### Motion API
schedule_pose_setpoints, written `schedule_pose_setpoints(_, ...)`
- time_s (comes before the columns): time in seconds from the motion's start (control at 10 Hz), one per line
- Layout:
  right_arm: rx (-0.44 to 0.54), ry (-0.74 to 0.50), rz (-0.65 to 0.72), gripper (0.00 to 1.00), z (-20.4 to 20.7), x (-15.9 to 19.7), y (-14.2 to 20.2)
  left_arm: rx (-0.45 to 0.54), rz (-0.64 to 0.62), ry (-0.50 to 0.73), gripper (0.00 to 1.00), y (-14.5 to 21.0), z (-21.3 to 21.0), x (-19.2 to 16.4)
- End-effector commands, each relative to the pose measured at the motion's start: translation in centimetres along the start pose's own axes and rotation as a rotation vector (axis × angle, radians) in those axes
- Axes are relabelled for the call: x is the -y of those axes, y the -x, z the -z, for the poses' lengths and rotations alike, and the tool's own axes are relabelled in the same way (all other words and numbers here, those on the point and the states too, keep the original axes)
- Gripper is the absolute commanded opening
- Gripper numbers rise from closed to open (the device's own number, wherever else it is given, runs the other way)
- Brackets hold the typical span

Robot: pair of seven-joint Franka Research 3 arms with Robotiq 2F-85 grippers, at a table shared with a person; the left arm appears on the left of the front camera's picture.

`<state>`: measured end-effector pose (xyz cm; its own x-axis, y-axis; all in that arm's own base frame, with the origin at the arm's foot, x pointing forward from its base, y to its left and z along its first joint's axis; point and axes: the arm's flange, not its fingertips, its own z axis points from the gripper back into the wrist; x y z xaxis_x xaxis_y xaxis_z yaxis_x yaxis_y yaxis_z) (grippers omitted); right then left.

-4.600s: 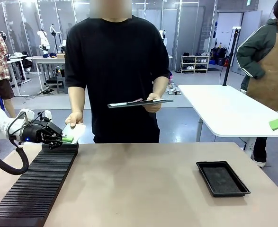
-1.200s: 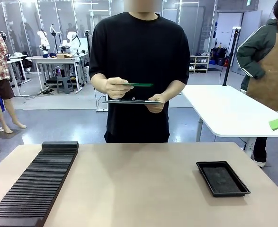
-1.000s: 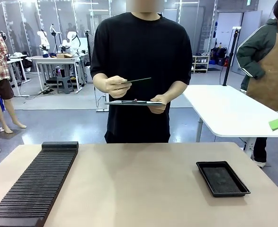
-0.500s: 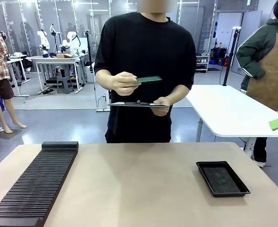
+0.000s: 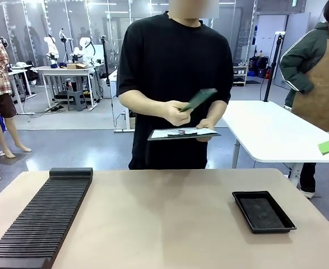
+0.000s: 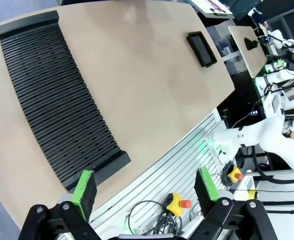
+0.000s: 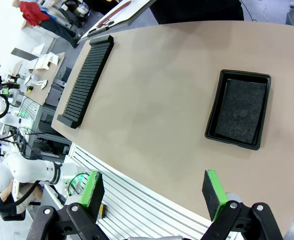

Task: Inspect the PCB.
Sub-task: Pick up the Blank PCB that the human is holding.

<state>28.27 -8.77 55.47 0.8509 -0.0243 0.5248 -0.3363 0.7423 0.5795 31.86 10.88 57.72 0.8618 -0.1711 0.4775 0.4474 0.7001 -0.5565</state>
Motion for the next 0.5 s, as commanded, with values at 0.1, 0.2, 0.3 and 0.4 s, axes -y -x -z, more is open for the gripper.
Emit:
schedule_pose_setpoints(0.1,0.004,-0.010,-0.016,1.00,-0.12,0.09,0.07,-0.027,-0.022,-0.008,1.00,-0.35,-0.39,0.08)
schedule_pose_setpoints(0.2,0.004,-0.010,-0.016,1.00,-0.12,0.09,0.07,-0.027,-0.022,-0.008,1.00,-0.35,-0.39,0.08)
schedule_pose_setpoints(0.3,0.004,-0.010,-0.016,1.00,-0.12,0.09,0.07,-0.027,-0.022,-0.008,1.00,-0.35,-0.39,0.08)
schedule_pose_setpoints(0.4,0.004,-0.010,-0.016,1.00,-0.12,0.09,0.07,-0.027,-0.022,-0.008,1.00,-0.35,-0.39,0.08)
